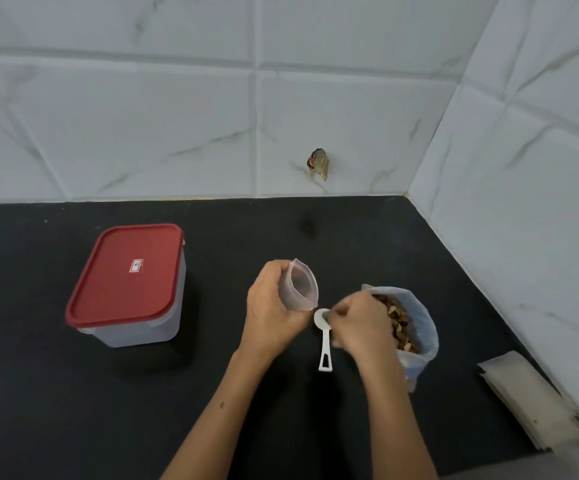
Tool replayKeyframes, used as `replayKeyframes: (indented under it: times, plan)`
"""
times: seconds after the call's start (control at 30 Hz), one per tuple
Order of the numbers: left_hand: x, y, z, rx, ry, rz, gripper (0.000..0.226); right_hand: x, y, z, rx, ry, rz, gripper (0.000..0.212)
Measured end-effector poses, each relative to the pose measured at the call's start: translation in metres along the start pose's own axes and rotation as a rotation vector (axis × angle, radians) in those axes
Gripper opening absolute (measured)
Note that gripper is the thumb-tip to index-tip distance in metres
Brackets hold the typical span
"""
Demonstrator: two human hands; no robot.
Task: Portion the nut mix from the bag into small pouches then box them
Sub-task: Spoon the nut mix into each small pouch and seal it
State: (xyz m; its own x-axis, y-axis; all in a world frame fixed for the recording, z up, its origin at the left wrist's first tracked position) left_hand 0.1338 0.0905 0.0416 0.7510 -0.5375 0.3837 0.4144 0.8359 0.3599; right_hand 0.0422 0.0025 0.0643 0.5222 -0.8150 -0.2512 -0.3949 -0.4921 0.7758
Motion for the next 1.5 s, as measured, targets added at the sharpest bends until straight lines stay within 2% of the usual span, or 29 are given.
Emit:
replayKeyframes:
  times: [0.1,0.23,0.33,0.47,0.53,0.6,0.67,0.77,0.93,1.13,1.27,1.37,1.5]
  plan:
    - [-0.005,0.000,-0.004,-0.025,0.024,-0.026,0.049,-0.001,-0.030,0.005,-0.237,-0.113,-0.029,0.025]
    - [-0.009,0.001,-0.008,-0.022,0.041,-0.049,0.049,-0.006,-0.047,0.005,-0.270,-0.155,0.019,0.037]
    - [-0.013,0.002,-0.009,-0.060,0.079,-0.063,0.044,-0.011,-0.046,0.008,-0.138,-0.123,0.097,0.028]
    - [-0.020,-0.001,-0.006,-0.101,0.121,-0.097,0.041,-0.022,-0.015,0.012,0.219,-0.010,0.234,0.011]
    - [-0.024,-0.005,-0.003,-0.122,0.147,-0.130,0.044,-0.027,0.010,0.020,0.373,0.007,0.352,0.008]
    - [-0.027,-0.012,0.000,-0.107,0.158,-0.183,0.046,-0.029,0.032,0.036,0.343,0.001,0.459,0.008]
    - [-0.027,-0.021,0.003,-0.101,0.181,-0.213,0.045,-0.023,0.046,0.056,0.212,-0.082,0.515,0.016]
    - [-0.021,-0.041,0.008,-0.100,0.217,-0.222,0.043,-0.004,0.056,0.078,0.067,-0.222,0.481,0.022]
    - [-0.015,-0.072,0.011,-0.076,0.265,-0.258,0.037,0.026,0.054,0.087,-0.091,-0.316,0.316,0.028]
    - [-0.015,-0.100,0.005,-0.068,0.390,-0.283,0.033,0.047,0.044,0.095,-0.084,-0.174,0.363,0.020]
    - [-0.020,-0.112,-0.002,-0.128,0.442,-0.254,0.031,0.052,0.039,0.105,-0.013,-0.097,0.302,0.015]
    - [-0.021,-0.115,-0.006,-0.191,0.484,-0.225,0.031,0.060,0.040,0.111,0.065,-0.091,0.279,0.023]
    - [-0.023,-0.116,-0.006,-0.239,0.487,-0.208,0.029,0.061,0.034,0.109,0.145,-0.118,0.290,0.023]
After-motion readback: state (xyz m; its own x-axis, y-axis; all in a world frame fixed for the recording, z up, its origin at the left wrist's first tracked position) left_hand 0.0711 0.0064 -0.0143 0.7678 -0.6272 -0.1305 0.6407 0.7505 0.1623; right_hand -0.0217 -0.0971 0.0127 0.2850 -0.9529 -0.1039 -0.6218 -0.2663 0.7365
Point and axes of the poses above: each hand's wrist, its own x-axis towards the middle knuckle, its own y-axis out of the back of the hand, z = x × y, the point moved 1 cm from there along x, towards the middle knuckle, and after that the axes turned 1 degree about x, right-handed, at the moved point
